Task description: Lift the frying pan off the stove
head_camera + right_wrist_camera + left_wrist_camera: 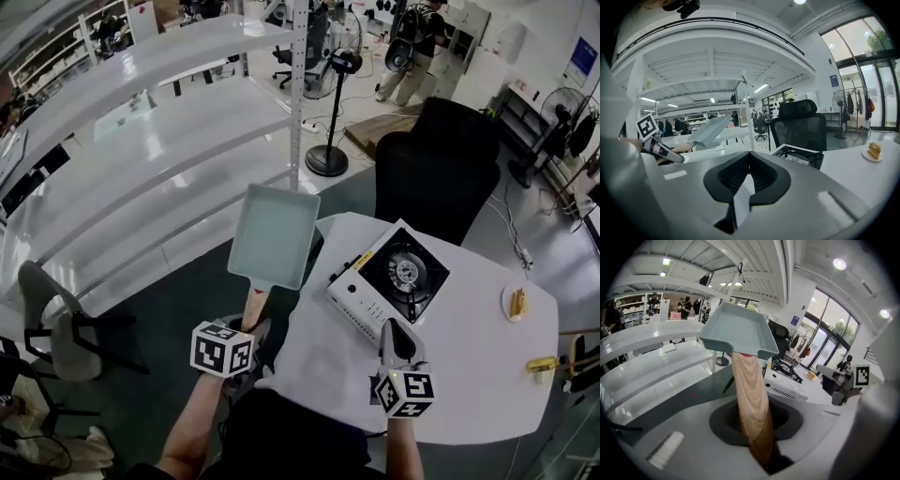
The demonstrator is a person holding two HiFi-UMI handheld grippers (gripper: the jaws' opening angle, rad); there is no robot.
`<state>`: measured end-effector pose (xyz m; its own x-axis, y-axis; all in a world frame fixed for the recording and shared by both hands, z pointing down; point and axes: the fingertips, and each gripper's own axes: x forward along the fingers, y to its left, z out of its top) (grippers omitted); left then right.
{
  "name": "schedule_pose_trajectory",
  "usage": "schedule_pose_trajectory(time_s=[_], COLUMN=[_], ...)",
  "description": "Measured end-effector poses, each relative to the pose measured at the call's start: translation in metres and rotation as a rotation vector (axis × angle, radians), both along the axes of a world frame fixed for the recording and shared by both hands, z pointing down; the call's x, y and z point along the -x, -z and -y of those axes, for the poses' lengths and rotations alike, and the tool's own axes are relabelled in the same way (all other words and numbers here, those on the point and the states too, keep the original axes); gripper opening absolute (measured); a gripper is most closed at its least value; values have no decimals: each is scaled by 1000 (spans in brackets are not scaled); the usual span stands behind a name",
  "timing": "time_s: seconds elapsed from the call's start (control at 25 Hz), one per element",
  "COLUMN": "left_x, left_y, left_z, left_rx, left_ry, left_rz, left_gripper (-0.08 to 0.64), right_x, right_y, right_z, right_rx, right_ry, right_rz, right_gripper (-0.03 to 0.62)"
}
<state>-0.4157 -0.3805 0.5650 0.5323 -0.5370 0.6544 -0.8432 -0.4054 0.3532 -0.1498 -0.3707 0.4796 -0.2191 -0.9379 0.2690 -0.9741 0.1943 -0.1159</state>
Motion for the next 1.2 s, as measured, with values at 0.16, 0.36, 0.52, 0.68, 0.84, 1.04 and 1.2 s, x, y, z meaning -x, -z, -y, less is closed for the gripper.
schedule_pose_trajectory(time_s=[0.16, 0.36, 0.52, 0.68, 0.84, 1.04, 1.2], left_x=[13, 17, 15, 8, 5, 6, 5], left_y=[-2, -15, -21, -20, -18, -19, -20], left_z=[-1, -1, -2, -1, 2, 5, 4], left_rx=[-28, 7, 39, 53, 54, 51, 53], left_ry=[47, 71, 72, 66, 56, 46, 41], left_rz=[1, 9, 9, -8, -14, -1, 4], left_gripper=[121, 121, 121, 121, 121, 121, 121], right_x=[2, -2, -5, -11, -11, -10, -12], right_y=[-3, -11, -12, -12, -12, -13, -13], right_z=[2, 3, 3, 1, 0, 0, -3], right_rx=[13, 28, 34, 39, 40, 36, 37], right_ry=[14, 18, 12, 1, -5, -8, -10], right_rz=[-2, -10, -15, -8, -6, 0, -2], right_gripper=[6, 6, 5, 5, 6, 5, 5])
